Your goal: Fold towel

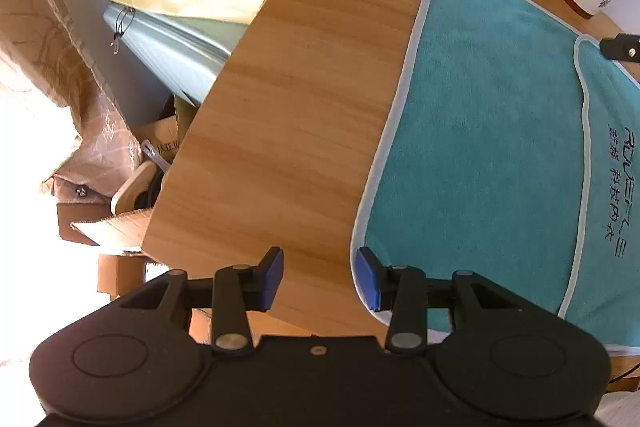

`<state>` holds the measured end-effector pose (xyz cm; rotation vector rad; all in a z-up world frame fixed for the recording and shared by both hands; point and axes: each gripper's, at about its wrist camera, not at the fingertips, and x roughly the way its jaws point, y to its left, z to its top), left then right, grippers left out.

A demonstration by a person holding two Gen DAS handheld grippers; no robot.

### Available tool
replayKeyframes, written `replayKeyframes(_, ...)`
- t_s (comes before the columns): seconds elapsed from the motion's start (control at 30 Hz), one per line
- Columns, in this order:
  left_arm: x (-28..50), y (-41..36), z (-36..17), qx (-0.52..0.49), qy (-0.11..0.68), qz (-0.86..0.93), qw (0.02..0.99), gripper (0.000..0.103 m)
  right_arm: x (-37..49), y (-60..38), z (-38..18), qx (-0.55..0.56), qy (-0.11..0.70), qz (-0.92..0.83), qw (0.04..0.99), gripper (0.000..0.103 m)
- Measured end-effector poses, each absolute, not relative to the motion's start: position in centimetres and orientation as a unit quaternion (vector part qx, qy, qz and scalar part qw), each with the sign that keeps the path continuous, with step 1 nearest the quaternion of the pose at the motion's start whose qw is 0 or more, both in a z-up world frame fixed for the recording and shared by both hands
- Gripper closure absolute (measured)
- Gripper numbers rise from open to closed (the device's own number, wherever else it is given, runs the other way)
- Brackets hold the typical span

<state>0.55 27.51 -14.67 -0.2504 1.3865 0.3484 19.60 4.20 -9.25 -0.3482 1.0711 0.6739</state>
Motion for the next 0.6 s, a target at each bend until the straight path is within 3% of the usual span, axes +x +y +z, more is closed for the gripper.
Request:
replayKeyframes(0.4, 9.0, 31.0, -12.9, -0.048, 0.605, 0.078, 0.791, 0.057, 10.1, -0.3, -9.8, -0.05, 0.553, 0.181, 0.812, 0.06)
replayKeyframes(0.6, 13.7, 29.9, -12.6, 0.0, 0.596, 0.04, 0.802, 0.057, 6.9, -0.9, -9.9, -0.001, 0.544, 0.13, 0.829, 0.052)
